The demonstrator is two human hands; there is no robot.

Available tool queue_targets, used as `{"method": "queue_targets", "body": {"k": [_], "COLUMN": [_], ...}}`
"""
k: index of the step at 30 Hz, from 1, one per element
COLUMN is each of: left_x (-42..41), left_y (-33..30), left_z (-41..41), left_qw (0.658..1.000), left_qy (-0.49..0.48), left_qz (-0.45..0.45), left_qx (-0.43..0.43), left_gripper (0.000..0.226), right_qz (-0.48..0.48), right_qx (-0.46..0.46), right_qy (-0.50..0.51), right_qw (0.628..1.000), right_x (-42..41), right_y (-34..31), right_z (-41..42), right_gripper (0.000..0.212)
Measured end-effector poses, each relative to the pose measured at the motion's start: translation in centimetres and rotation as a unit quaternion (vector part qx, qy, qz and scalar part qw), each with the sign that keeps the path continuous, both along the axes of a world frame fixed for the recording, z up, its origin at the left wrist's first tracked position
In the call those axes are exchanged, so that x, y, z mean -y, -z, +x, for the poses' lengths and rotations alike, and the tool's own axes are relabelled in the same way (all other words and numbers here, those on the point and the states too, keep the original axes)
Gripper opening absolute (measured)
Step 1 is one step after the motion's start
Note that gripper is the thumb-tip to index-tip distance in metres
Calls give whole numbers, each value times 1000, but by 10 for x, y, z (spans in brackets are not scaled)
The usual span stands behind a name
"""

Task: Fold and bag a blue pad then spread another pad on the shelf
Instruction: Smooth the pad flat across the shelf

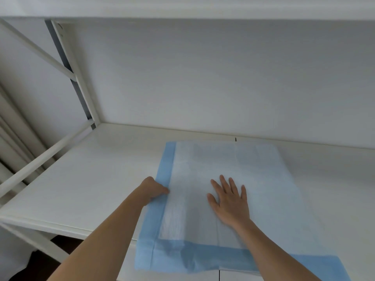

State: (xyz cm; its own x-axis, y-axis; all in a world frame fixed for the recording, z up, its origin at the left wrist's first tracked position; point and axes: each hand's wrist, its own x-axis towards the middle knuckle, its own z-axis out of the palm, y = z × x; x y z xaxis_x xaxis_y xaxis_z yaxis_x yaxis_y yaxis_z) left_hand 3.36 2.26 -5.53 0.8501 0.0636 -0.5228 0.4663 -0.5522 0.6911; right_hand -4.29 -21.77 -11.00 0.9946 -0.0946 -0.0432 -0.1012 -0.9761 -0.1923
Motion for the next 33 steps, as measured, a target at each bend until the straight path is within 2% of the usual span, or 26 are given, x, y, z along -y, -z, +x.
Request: {"method": "queue_targets", "body": {"k": [2, 4, 6, 9, 12, 14, 17, 19, 22, 29, 33], "left_x": [-2, -1, 2, 14, 28, 36, 39, 43, 50, 70, 75], "left_y": [-2, -2, -3, -7, -9, -10, -13, -12, -11, -5, -3], "left_z": [-2, -4, -4, -6, -11, -11, -8, -7, -5, 7, 17], "left_qw": [997, 995, 994, 994, 996, 996, 996, 995, 996, 997, 997], "left_qy": [6, 23, 49, 65, 58, 65, 69, 79, 77, 21, 1], "left_qz": [-56, -53, -28, -43, -64, -57, -62, -56, -51, -64, -22], "left_qx": [-54, -81, -91, -77, -27, 1, 17, 12, 14, 42, 74], "left_gripper": [41, 50, 55, 57, 43, 35, 32, 31, 34, 35, 37], "right_qz": [-8, -8, -10, -6, 58, 101, 61, 40, 72, 161, 198], "right_qx": [4, 5, 2, -4, 2, 55, 130, 125, 98, 134, 148], "right_qy": [1, 3, 9, 13, 22, 83, 246, 341, 423, 413, 407], "right_qw": [1000, 1000, 1000, 1000, 998, 990, 958, 931, 898, 886, 879], "right_x": [-1, -2, -2, -4, 0, 20, 68, 99, 127, 143, 146], "right_y": [2, 2, 1, -1, -10, -21, -28, -28, -29, -29, -29], "right_z": [2, 4, 5, 5, 12, 16, 7, -7, -22, -30, -26], "right_gripper": [74, 74, 64, 58, 57, 53, 47, 44, 38, 35, 37]}}
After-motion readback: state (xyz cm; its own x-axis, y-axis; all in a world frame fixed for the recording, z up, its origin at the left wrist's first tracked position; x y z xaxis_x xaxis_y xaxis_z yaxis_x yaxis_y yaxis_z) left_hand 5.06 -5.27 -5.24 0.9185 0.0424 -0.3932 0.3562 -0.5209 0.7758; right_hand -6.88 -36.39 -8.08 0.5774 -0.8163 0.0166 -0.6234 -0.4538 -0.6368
